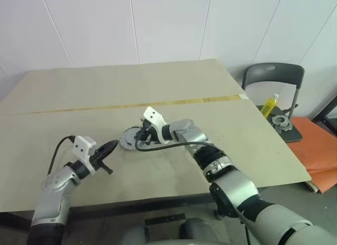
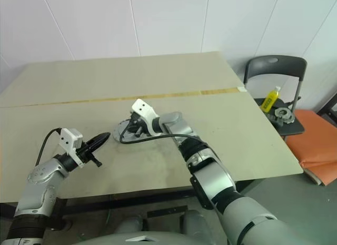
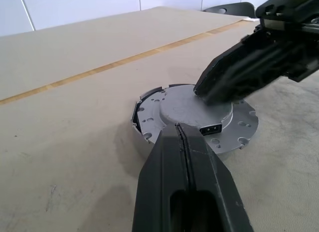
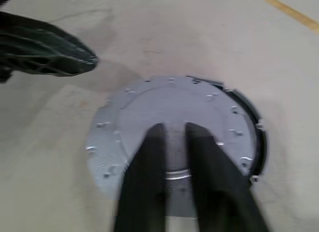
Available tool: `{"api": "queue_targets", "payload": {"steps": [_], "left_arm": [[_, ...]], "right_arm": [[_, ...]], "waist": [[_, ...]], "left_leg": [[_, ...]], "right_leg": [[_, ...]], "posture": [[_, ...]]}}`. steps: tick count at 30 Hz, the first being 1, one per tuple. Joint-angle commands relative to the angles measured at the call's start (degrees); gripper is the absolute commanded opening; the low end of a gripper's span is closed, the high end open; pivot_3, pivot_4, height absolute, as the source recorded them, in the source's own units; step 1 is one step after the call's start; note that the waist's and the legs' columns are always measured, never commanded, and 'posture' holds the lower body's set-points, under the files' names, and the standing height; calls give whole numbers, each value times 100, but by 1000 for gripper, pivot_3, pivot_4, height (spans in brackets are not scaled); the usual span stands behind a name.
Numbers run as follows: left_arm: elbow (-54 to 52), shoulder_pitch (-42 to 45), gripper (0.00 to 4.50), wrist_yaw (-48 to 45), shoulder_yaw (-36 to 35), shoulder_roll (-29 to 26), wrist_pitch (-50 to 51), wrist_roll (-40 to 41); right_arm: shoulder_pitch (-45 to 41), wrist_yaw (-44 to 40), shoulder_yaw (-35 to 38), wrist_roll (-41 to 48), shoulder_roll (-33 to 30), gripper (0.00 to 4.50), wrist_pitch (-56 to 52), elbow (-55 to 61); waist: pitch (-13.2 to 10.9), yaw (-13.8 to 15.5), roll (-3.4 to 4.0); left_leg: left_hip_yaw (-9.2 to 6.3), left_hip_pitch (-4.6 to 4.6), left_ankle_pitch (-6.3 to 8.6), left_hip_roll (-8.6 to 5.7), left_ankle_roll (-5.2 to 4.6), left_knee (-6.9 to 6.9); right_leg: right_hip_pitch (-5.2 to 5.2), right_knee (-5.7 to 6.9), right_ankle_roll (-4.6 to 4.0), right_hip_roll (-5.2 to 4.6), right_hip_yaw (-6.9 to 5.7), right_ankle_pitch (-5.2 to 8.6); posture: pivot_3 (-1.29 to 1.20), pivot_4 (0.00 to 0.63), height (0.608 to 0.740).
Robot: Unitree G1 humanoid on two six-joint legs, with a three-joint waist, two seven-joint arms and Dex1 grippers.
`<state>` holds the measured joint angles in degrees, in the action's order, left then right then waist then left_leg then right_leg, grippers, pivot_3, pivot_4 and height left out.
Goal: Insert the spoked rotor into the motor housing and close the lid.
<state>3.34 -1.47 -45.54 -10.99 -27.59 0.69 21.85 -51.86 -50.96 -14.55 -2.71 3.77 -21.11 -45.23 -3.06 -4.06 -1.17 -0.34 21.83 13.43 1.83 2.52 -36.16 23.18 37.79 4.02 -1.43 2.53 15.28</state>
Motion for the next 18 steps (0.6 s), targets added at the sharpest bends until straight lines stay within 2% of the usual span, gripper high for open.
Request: {"api": "queue_targets", "payload": {"steps": [1, 8, 14, 18], "left_arm": [[-60, 130, 0, -7, -99, -93, -92, -2], [-21, 143, 0, 11, -120, -90, -107, -4], [36, 168, 0, 35, -154, -94, -130, -3], [67, 180, 0, 30, -157, -90, -133, -10]], "right_arm": [[67, 53, 39, 119, -5, 2171, -260, 182], [207, 283, 167, 334, 33, 4467, -505, 445], [377, 478, 298, 538, 66, 4467, -792, 748], [462, 771, 423, 626, 121, 4467, -616, 856]], "waist": [[0, 0, 0], [1, 1, -1], [0, -4, -1], [0, -3, -1]], "left_leg": [[0, -2, 0, 0, 0, 0], [0, -11, 0, 0, 0, 1], [3, -9, 0, 1, 0, 5], [3, -9, 0, 1, 0, 5]], "right_leg": [[-2, 0, 0, 0, 0, 0], [-8, 0, -2, 0, 1, 1], [-5, -1, -2, -1, 4, 2], [-4, -1, -2, 0, 4, 2]], "posture": [[0, 0, 740], [0, 0, 740], [0, 0, 740], [0, 0, 740]]}}
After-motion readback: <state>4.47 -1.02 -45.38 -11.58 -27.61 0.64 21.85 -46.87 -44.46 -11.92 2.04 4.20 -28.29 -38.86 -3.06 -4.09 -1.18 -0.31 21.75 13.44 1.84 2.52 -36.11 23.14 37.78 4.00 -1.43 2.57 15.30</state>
